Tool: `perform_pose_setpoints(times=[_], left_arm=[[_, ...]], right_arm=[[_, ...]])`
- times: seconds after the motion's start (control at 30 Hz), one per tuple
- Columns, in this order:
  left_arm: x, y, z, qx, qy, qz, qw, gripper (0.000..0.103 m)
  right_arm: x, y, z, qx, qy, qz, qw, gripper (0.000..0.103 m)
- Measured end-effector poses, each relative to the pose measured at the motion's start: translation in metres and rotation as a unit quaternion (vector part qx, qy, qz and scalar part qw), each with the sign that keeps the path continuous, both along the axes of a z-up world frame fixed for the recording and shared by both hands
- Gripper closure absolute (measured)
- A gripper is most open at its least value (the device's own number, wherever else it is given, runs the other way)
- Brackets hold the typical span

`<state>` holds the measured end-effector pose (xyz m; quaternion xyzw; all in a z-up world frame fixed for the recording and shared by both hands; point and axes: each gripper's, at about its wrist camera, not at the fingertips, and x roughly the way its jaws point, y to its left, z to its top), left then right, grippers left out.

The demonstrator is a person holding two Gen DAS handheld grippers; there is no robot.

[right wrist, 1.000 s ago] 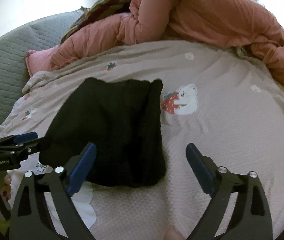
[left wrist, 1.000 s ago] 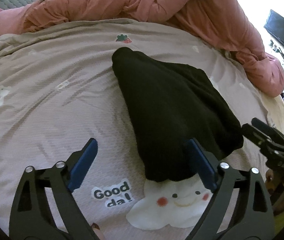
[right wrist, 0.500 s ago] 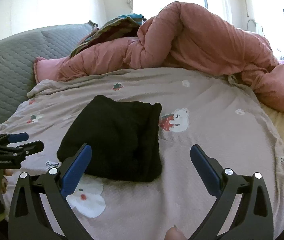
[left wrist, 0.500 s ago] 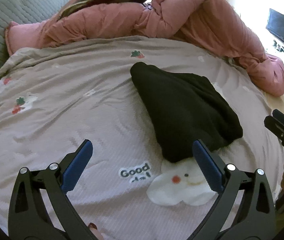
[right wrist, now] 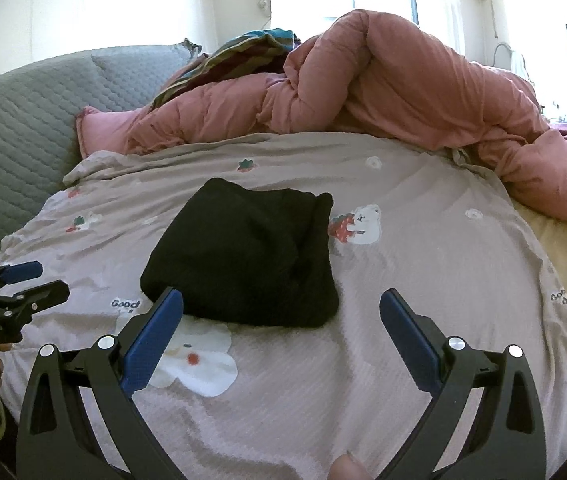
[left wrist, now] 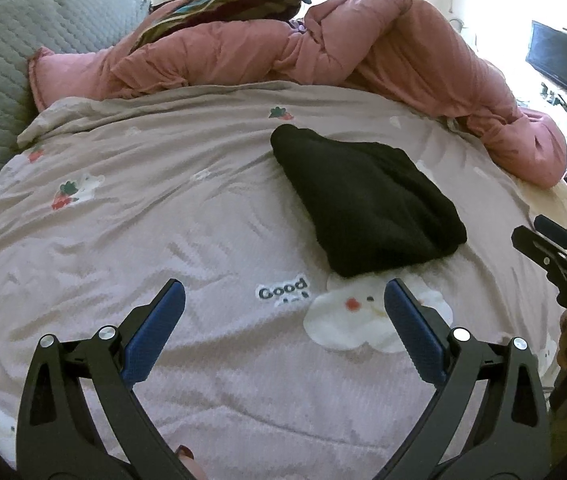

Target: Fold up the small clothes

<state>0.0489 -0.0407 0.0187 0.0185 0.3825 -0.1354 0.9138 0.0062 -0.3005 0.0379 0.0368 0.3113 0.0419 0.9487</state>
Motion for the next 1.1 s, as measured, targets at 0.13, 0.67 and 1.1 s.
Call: perform_pose_setpoints(times=[0.13,0.67,1.1], left_arm=[[-0.007,0.002,-0.005,0.004,0.007,0.001,1.0,0.01],[-0.02,0.007,-0.026,-0.007,0.018,0.014,0.9997,0.01],[-0.017,0.009,-0.036,0.0,0.026,0.02,0.9995,0.01]], right_arm=[[-0.006,0.005,-0.002,-0.002,0.001,0.001,1.0,0.005],[-0.02,0.024,-0.018,-0.009,0.012,0.01,1.0,0.005],[-0.016,0.034,-0.04,-0.011,0.041,0.011,0.999,0.005]])
